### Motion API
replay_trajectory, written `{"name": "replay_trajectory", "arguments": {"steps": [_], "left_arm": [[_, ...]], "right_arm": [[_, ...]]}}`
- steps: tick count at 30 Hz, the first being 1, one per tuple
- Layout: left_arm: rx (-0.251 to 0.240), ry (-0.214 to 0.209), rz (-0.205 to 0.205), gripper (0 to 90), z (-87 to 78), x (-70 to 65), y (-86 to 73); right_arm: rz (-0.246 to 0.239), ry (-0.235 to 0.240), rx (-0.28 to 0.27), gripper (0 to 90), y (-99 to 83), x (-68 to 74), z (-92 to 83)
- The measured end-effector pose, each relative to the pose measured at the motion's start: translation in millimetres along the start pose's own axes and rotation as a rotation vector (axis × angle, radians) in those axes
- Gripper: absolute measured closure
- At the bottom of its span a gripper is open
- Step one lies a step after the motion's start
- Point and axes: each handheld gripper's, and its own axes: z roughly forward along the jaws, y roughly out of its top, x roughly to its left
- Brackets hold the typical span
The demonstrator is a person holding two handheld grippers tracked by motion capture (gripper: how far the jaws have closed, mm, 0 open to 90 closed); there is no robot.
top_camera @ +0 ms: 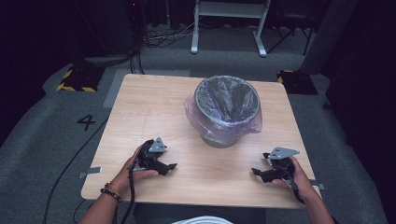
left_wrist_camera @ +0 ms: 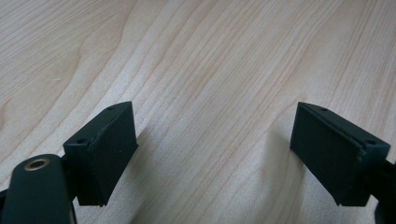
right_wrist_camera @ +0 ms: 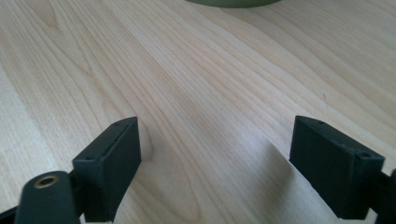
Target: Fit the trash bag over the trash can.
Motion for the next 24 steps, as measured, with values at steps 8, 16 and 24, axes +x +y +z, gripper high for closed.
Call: {"name": "replay_trajectory", "arguments": {"steps": [8, 16, 24], "left_arm": [[0.0, 0.0, 0.0, 14.4, 0.0, 0.0, 0.0], [-0.001, -0.001, 0.0, 14.4, 0.1, -0.1, -0.1], [-0.001, -0.001, 0.0, 14.4, 0.1, 0.0, 0.0]], "right_arm": [[0.066, -0.023, -0.024, 14.7, -16.5, -10.7, -11.7], [0.086, -0.04, -0.024, 14.9, -25.1, -18.2, -20.3], [0.092, -0.047, -0.024, 15.0, -27.6, -20.3, -22.7]]}}
